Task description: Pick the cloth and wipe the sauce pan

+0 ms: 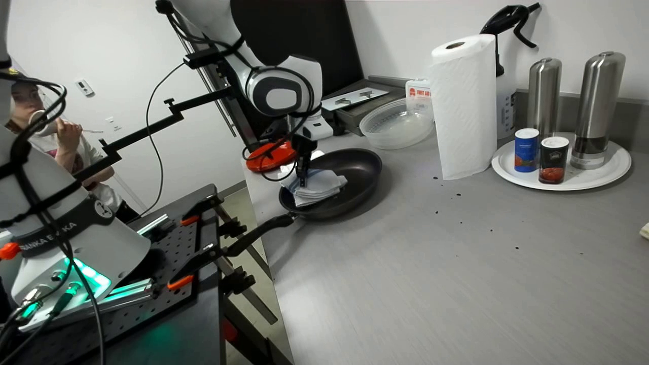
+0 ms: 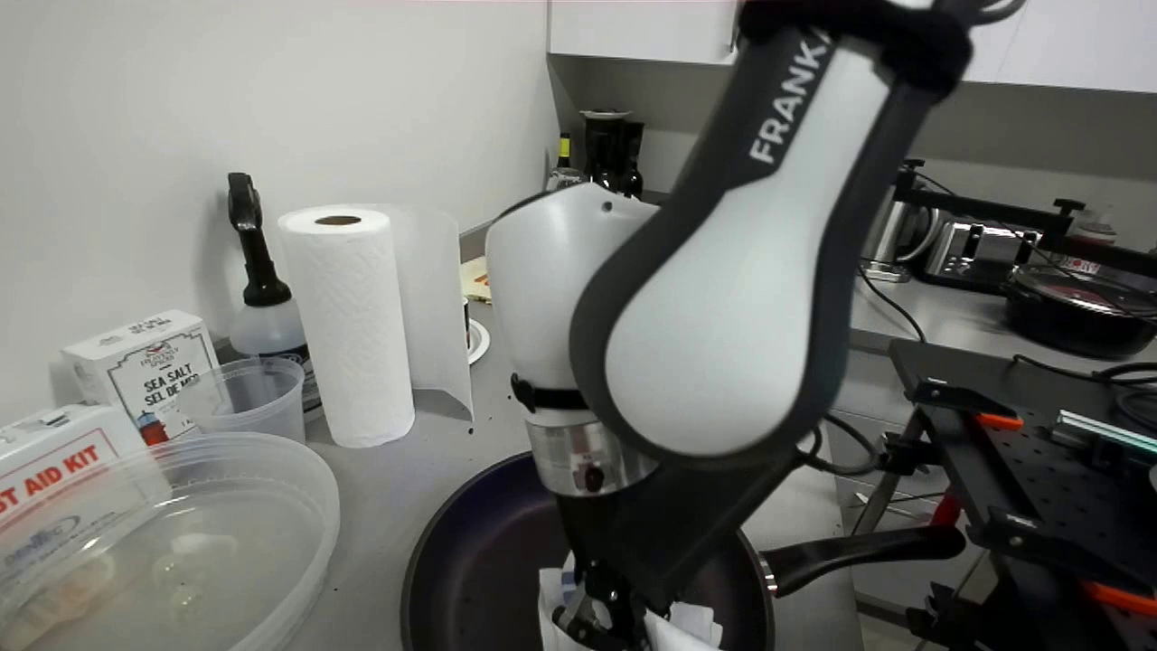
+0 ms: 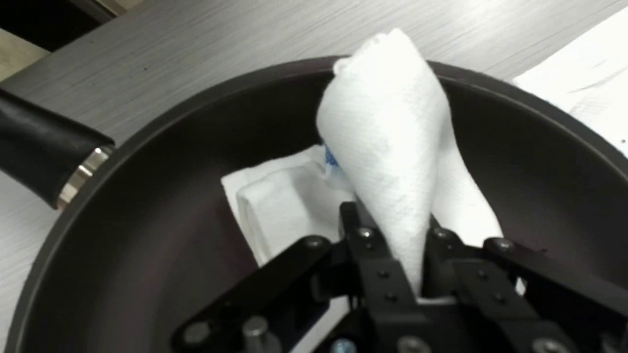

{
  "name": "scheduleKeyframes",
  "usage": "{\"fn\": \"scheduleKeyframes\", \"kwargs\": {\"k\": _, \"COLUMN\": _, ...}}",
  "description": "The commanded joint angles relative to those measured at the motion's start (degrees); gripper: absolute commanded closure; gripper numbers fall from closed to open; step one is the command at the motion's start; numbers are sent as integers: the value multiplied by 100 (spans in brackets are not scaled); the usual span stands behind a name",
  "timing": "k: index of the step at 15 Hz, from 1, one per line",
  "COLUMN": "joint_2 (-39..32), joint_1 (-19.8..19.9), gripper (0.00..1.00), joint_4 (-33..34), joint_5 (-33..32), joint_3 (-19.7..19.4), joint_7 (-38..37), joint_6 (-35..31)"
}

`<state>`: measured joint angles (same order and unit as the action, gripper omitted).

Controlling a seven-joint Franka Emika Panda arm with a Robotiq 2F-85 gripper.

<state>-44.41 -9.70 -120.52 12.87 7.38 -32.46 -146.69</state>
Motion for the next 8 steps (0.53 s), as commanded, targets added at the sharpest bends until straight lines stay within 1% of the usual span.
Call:
{"fn": "scheduleKeyframes", "kwargs": {"k": 1, "joint_2": 374, "joint_1": 550, "gripper": 96, "joint_4": 283, "joint_5": 422, "joint_3": 259, "joint_7": 990, "joint_6": 1125}}
{"fn": "scheduleKeyframes", "kwargs": {"k": 3, "joint_2": 573, "joint_1": 678, "gripper": 96, "joint_4": 418, "joint_5": 539, "joint_3": 173, "joint_7": 1218, "joint_6": 1599}}
{"fn": "scheduleKeyframes", "kwargs": {"k": 5, "joint_2": 802, "joint_1": 745, "gripper": 96, "joint_4": 462, "joint_5": 569, "joint_3": 10, "joint_7": 1293, "joint_6": 1794}}
{"fn": "scheduleKeyframes", "kwargs": {"k": 6, "joint_2": 893, "joint_1": 758, "gripper": 96, "joint_4": 480, "joint_5": 541, "joint_3": -87, "joint_7": 1276, "joint_6": 1800}}
{"fn": "scheduleKeyframes", "kwargs": {"k": 8, "joint_2": 1055, "joint_1": 716, "gripper": 96, "joint_4": 445, "joint_5": 379, "joint_3": -385, "joint_7": 1114, "joint_6": 1566}}
